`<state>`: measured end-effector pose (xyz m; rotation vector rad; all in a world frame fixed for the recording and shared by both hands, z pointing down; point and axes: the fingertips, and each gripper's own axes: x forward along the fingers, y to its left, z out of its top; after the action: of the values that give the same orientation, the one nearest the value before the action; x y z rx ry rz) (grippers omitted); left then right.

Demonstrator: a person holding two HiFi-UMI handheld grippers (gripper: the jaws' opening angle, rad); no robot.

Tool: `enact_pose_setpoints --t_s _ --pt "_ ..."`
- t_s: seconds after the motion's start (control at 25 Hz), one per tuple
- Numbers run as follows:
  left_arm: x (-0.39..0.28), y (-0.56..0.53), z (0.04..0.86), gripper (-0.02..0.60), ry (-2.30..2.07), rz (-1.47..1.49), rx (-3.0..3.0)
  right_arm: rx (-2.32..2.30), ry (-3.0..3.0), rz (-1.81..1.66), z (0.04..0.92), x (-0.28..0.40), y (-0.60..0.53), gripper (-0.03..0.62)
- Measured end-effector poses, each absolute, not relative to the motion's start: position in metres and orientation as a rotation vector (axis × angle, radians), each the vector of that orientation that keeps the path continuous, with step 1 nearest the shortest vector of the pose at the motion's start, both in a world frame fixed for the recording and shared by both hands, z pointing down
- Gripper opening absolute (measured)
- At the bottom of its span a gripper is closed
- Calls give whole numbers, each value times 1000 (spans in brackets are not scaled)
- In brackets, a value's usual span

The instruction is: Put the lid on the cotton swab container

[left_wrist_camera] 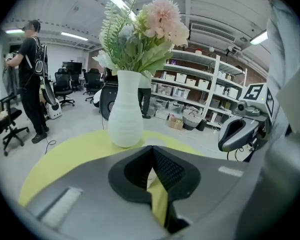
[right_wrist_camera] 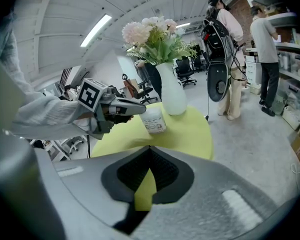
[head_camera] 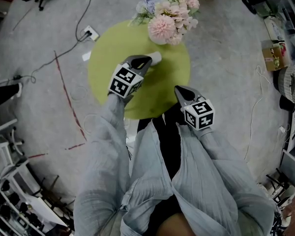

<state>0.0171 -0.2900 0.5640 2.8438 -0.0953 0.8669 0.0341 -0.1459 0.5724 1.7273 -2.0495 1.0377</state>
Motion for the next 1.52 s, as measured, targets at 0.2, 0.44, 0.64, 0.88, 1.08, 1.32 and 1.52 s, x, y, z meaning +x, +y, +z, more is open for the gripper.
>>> enact_pose_setpoints --t_s 0.2,0.44,0.64,0.88,1.08,1.32,1.52 --pt "18 -296 558 17 -177 829 2797 1720 -2106 1013 557 34 -156 2" --pt "21 -306 531 16 -306 761 2807 1702 -2172 976 537 43 -169 2" --pt "13 -306 516 15 -393 712 2798 1697 -2201 970 527 57 -177 2" --pt "6 -307 498 15 -486 650 2783 1705 -2244 962 516 79 -196 2" --pt "-11 -312 479 15 -650 549 2772 1686 -2277 927 508 88 -212 2" --pt "-39 -312 462 14 -832 428 2687 1639 -2296 888 503 96 -227 2" --pt "-75 -309 458 14 -999 345 2597 1569 -2365 819 485 91 -244 2"
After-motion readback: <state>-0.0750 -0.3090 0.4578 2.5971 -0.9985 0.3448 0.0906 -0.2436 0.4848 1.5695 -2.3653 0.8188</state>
